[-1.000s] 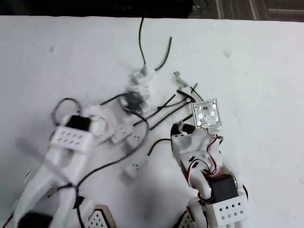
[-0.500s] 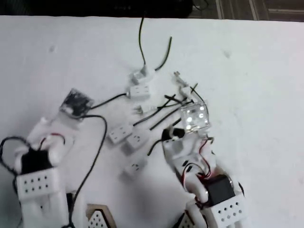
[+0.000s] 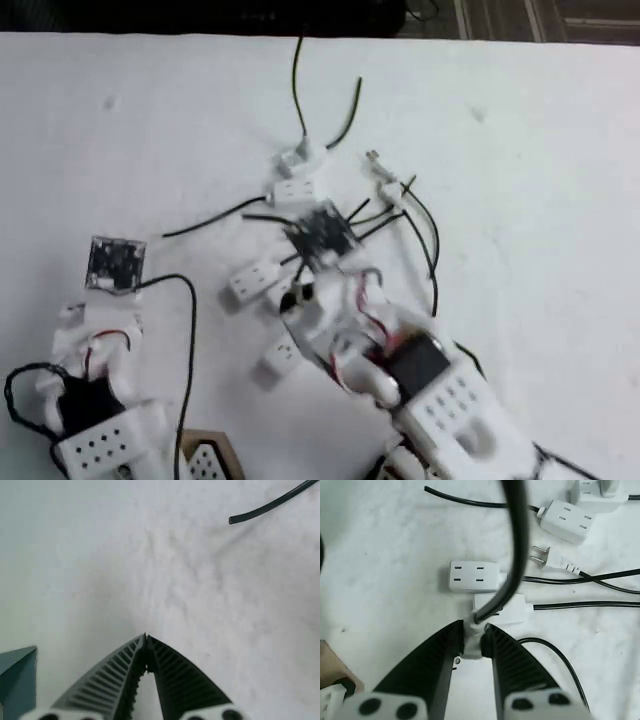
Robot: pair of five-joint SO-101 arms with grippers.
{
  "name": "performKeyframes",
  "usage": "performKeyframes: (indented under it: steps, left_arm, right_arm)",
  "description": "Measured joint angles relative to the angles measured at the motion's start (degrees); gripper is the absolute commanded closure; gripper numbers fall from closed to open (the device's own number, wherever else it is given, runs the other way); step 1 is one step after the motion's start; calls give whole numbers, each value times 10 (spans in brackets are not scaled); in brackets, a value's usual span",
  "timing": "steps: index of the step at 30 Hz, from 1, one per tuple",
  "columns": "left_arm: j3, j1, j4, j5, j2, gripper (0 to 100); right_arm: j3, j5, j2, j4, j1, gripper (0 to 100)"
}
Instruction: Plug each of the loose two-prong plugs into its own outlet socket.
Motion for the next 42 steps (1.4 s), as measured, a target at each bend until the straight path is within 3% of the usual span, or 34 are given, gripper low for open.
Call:
performKeyframes:
  steps: [9, 25, 42]
  left_arm:
    - [42, -21, 30, 2, -105, 977]
    - [44, -32, 33, 2, -114, 977]
    - [51, -32, 34, 2, -114, 977]
  right_arm:
    - [-19, -27, 206, -156, -47, 981]
    - [-22, -27, 389, -391, -48, 981]
    - [-26, -27, 406, -412, -31, 981]
